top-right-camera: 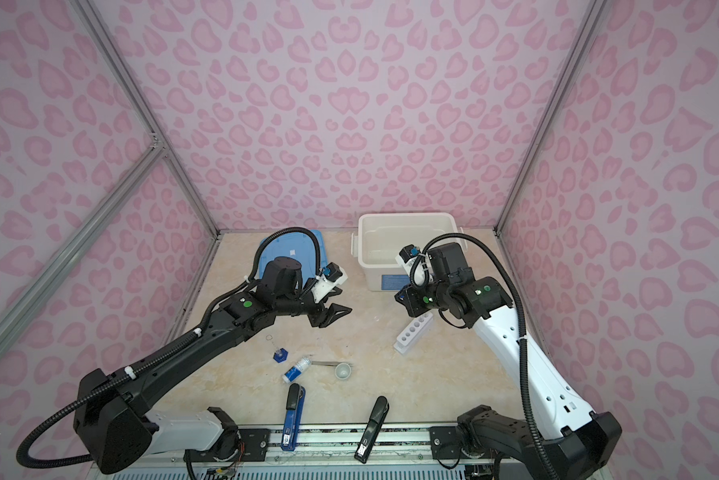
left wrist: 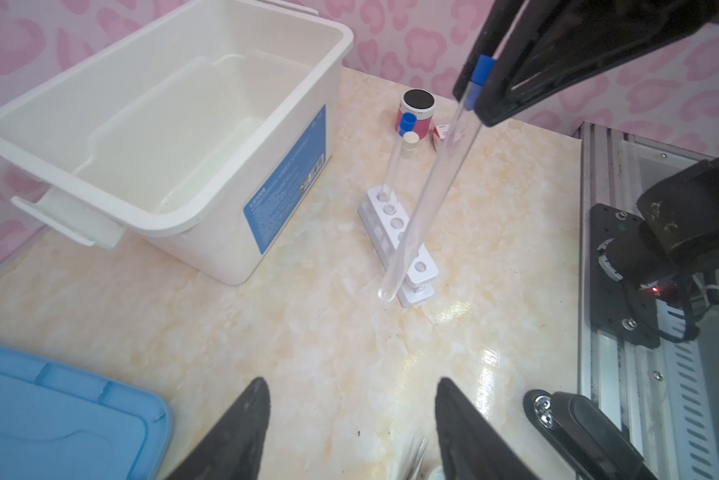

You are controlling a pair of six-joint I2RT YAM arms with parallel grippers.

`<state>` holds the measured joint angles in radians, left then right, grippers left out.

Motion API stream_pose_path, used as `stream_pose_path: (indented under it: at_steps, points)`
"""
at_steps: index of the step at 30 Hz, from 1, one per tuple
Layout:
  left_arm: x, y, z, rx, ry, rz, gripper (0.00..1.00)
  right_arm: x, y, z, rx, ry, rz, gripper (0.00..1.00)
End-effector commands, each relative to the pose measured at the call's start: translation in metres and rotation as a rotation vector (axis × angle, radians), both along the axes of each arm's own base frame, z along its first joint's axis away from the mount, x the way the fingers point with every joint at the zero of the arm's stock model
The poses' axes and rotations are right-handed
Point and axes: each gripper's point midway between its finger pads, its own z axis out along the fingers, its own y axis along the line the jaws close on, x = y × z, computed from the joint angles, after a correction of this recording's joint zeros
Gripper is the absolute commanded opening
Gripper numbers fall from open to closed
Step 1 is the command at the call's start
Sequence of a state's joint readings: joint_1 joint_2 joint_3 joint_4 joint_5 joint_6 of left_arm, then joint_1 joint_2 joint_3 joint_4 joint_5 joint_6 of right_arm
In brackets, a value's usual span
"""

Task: Organize the chemistry lab equipment
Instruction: 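Carry the blue-capped tube over the white rack with the right gripper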

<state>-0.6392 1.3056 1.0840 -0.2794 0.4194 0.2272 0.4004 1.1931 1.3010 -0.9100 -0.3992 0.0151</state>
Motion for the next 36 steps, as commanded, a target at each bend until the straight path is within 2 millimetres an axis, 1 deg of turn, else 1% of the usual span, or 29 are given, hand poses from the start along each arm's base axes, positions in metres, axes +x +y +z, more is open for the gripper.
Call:
stream_pose_path:
  at_steps: [1,6,10,15,19,23,31,36]
  points:
    - [0.008,0.013,0.021,-0.08,-0.021,0.076,0.71,-0.012,-0.033,-0.016,-0.169,0.057,-0.076,0.14]
    - [0.014,0.036,0.04,-0.146,-0.042,0.147,0.72,-0.017,-0.047,-0.015,-0.234,0.069,-0.115,0.14]
    - [0.018,0.045,0.043,-0.168,-0.048,0.185,0.72,-0.015,-0.052,-0.015,-0.26,0.068,-0.135,0.14]
    - [0.02,0.046,0.042,-0.177,-0.041,0.187,0.72,-0.004,-0.053,-0.02,-0.261,0.048,-0.174,0.16]
    - [0.02,0.046,0.039,-0.174,-0.033,0.188,0.72,0.001,-0.051,-0.03,-0.25,0.046,-0.188,0.16]
    - [0.019,0.048,0.04,-0.172,-0.039,0.188,0.72,0.005,-0.053,-0.038,-0.263,0.045,-0.206,0.16]
    - [0.019,0.045,0.037,-0.175,-0.029,0.179,0.72,0.019,-0.061,-0.045,-0.283,0.03,-0.276,0.15]
    - [0.019,0.046,0.038,-0.174,-0.036,0.18,0.72,0.024,-0.065,-0.05,-0.297,0.028,-0.301,0.15]
